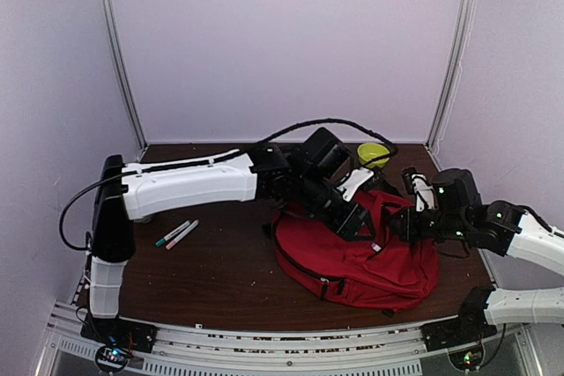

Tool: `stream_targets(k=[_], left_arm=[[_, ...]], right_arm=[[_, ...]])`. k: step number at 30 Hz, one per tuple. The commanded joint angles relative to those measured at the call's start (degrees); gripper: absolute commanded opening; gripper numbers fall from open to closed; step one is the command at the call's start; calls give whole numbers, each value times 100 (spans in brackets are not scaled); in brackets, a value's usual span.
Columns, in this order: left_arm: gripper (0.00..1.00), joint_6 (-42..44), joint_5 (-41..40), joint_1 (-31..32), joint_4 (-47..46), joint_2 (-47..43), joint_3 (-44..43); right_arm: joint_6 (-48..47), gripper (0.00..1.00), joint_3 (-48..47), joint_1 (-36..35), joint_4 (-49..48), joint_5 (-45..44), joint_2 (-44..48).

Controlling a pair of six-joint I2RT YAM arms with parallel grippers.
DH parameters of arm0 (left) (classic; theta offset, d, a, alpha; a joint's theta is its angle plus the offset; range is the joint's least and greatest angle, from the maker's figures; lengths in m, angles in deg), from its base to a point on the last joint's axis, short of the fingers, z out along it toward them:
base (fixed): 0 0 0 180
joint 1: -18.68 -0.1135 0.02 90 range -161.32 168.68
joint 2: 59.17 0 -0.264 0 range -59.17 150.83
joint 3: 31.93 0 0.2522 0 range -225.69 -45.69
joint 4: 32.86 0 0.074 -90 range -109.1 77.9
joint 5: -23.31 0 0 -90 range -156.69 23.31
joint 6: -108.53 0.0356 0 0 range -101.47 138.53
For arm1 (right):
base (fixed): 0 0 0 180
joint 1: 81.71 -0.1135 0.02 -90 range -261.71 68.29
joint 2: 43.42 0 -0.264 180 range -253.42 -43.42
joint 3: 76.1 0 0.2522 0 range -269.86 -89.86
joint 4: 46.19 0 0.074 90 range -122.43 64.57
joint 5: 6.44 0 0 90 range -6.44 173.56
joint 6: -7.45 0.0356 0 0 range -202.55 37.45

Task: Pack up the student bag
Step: Place the pen in the lower front pocket of the bag, then move the pen to the center of the board.

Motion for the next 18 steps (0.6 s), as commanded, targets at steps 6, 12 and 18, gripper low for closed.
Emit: stream_targets(k=[6,12,18], left_arm=[[49,744,-1831,23,-57,-1930,1841],[49,392,-3002,8,350,-3096,3243],[55,-444,-3825,-148,642,-3856,4506]], right_arm=[[3,0,47,-33,-167,4,96],[47,0,76,-40,-191,-34,133],[58,0,57,-36,-254,11,2]])
